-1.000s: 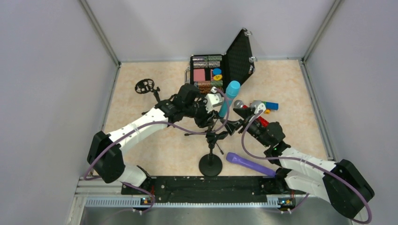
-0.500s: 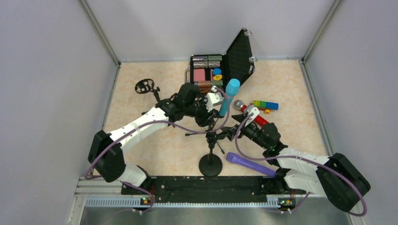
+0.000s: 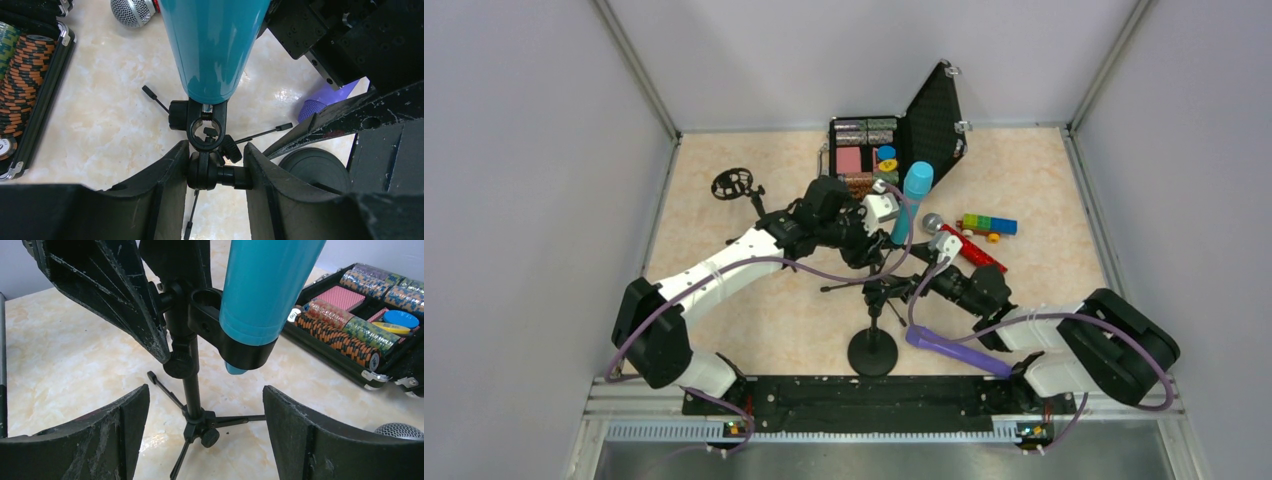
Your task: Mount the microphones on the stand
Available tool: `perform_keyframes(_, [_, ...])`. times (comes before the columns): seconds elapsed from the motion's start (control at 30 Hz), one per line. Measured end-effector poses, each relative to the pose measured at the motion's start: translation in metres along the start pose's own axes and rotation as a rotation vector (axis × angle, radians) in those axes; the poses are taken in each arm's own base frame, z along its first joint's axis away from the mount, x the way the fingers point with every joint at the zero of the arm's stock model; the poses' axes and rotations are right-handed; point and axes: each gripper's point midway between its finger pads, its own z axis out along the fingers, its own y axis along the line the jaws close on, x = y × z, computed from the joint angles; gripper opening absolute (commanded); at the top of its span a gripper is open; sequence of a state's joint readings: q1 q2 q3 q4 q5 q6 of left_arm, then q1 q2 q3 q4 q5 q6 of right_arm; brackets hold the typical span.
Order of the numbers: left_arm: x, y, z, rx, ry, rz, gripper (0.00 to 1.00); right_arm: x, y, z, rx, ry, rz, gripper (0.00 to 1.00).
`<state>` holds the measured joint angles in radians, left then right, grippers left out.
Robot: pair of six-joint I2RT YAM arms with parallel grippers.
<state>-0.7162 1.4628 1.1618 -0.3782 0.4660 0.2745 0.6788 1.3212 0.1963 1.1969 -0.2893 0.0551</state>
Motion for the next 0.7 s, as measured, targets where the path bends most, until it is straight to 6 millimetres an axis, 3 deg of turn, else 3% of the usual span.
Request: perform_keyframes(0.7, [-0.022,-0.006,-0.012,-0.039,-0.063,0.0,0.0,0.003,0.003,0.009,-0.036,-0.049,-0.041,0.68])
